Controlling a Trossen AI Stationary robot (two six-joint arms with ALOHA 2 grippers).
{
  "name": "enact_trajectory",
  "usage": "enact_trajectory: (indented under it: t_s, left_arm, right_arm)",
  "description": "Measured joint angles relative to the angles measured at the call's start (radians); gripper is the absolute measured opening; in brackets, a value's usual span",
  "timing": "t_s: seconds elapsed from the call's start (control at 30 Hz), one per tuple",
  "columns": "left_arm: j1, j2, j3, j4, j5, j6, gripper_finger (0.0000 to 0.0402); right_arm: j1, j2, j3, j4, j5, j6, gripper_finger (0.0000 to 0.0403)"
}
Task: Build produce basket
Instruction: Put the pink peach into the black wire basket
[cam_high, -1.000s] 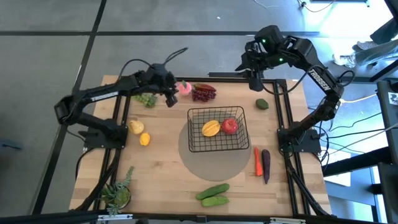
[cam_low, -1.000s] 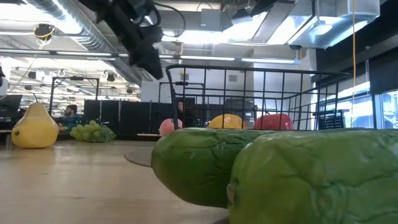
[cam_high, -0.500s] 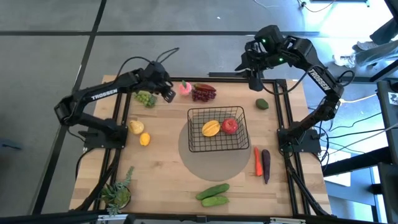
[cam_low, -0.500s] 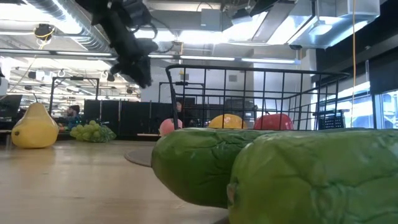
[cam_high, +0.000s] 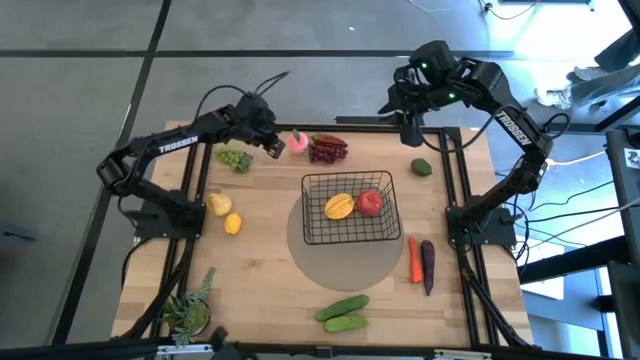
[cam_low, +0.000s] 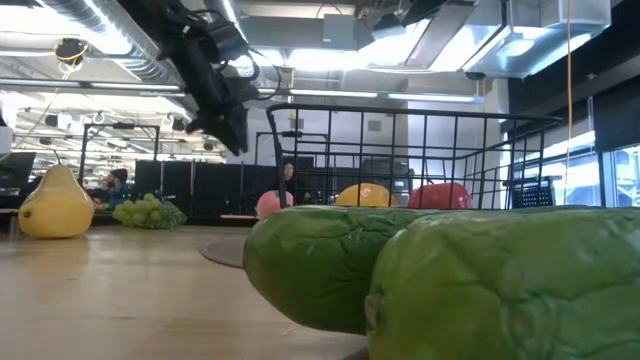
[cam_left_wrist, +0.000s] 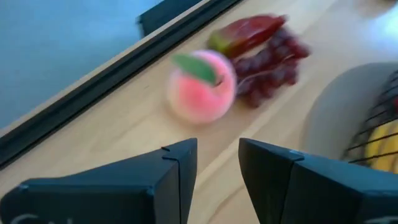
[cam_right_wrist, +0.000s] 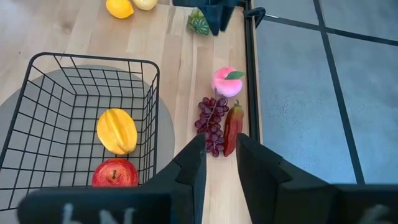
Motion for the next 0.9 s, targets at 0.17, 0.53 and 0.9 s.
enact_trajectory:
  t_s: [0.17, 0.53, 0.9]
  left_arm:
    - [0.058, 0.089, 0.0, 0.12, 0.159, -0.001, 0.0108]
    - [0.188, 0.264, 0.0, 0.328, 0.374, -0.124, 0.0108]
    - [0.227, 0.29, 0.0, 0.41, 0.435, -0.163, 0.0108]
  right_arm:
    - [0.0, 0.0, 0.0, 0.0, 0.0, 0.0, 0.0083]
    - [0.0, 0.0, 0.0, 0.0, 0.0, -0.011, 0.0083]
    - [0.0, 0.0, 0.0, -0.001, 0.0, -0.017, 0.0083]
